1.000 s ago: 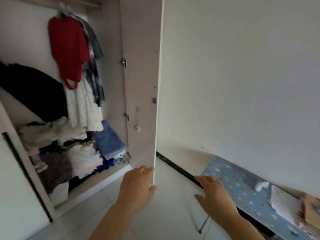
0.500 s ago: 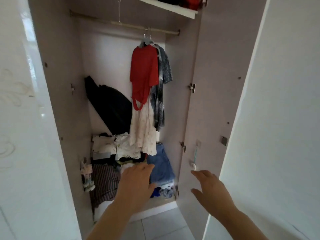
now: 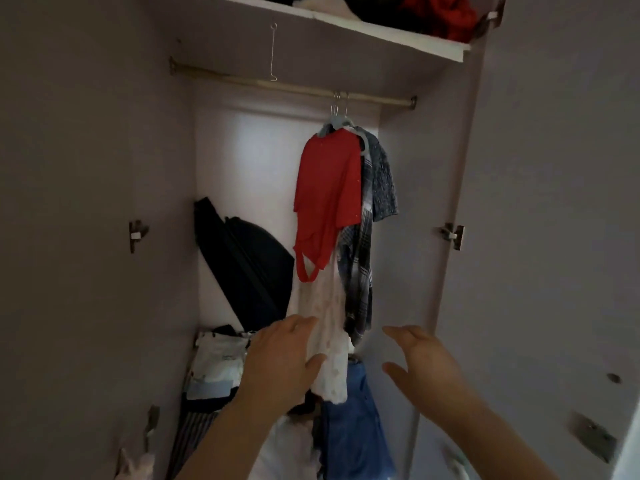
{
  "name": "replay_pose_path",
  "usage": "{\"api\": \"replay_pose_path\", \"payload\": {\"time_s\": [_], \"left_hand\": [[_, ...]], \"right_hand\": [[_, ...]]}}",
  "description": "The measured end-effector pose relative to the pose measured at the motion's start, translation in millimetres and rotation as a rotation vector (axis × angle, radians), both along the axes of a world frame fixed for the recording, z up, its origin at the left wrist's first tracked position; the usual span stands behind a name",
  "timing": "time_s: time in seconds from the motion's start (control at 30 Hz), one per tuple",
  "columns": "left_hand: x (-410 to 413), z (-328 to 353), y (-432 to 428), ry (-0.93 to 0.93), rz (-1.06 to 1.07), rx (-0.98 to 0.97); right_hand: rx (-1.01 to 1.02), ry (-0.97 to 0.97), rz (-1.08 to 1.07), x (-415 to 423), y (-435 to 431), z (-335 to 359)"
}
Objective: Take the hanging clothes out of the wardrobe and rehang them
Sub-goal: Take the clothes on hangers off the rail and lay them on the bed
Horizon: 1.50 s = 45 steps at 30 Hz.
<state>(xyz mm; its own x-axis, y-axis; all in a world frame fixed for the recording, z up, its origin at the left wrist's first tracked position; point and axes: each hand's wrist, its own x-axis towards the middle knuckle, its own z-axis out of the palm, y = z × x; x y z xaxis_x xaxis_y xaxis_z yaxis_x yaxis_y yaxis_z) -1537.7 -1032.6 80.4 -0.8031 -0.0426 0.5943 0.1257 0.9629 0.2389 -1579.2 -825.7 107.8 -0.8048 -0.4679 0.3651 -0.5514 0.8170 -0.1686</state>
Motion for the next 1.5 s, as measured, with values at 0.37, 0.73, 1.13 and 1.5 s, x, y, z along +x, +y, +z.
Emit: {"api": "replay_pose_path", "payload": {"time_s": [0.37,0.73,1.13,1.5], "left_hand": [[-185.1,65.7,-57.2,0.112,0.001,0.010],[-347.1,156.4,-87.8,0.281,0.134,0.046],[-457.2,233.5,-151.7,0.433,0.151,0.096],[-546.5,268.6,-207.2,0.552,0.009,0.058]], "right_hand": [[-0.100,0.174,0.122,-196.1,-75.7,68.2],[-0.222,0.471,0.352,-368.7,-153.8,167.9],[-0.258,0.746,0.292,-481.8,-233.6,286.8],[-0.293,0.887,0.017,-583.6,-240.4,322.3]]}}
